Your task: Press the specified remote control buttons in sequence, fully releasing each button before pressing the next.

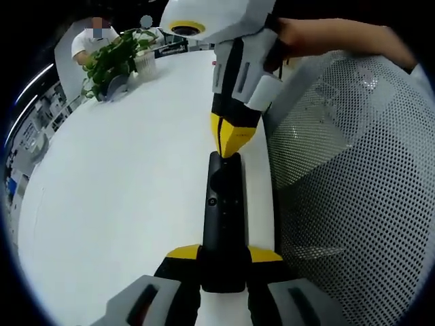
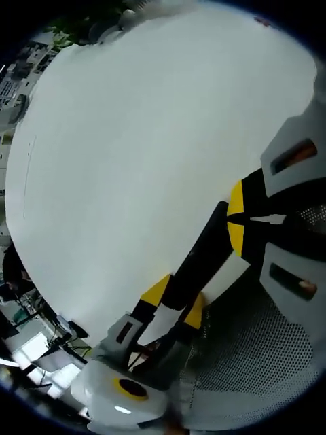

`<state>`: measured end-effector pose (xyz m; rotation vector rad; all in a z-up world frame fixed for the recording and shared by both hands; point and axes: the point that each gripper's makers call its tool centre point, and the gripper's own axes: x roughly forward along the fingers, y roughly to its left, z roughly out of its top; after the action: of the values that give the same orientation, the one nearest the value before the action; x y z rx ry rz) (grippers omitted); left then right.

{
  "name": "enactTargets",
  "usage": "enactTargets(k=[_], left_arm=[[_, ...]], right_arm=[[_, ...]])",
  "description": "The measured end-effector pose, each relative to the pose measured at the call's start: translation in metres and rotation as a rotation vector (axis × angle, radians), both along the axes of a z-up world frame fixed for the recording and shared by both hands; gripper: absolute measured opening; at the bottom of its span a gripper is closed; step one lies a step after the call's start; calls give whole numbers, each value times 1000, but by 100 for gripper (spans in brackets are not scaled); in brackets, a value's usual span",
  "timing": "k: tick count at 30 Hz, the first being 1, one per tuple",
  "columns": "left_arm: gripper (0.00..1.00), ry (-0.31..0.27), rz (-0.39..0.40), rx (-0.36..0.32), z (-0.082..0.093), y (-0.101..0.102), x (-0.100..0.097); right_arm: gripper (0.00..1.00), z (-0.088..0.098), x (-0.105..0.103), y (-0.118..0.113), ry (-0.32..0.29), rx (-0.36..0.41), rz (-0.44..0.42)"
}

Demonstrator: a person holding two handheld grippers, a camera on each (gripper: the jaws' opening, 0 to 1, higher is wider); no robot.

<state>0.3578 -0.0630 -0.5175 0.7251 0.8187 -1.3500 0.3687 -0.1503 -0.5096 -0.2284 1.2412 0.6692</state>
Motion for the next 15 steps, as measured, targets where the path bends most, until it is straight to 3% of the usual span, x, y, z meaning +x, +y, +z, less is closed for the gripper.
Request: enactTargets(k=[3,7,8,10,15], left_arm=[[24,7,3,-5,0,0,0],[24,4,1,-5,0,-1,0],[24,3,0,-5,1,-1,0],[24,1,0,-5,0,-1,0],[24,2,-1,-8,1,-1,1]], right_arm=[[0,0,1,1,-37,-25,53],[0,-1,2,2,-83,-119,167],[0,-1,2,3,-77,-121,156],[0,-1,3,1,-13,-122,47],[0,-2,5,-1,6,-112,-1]])
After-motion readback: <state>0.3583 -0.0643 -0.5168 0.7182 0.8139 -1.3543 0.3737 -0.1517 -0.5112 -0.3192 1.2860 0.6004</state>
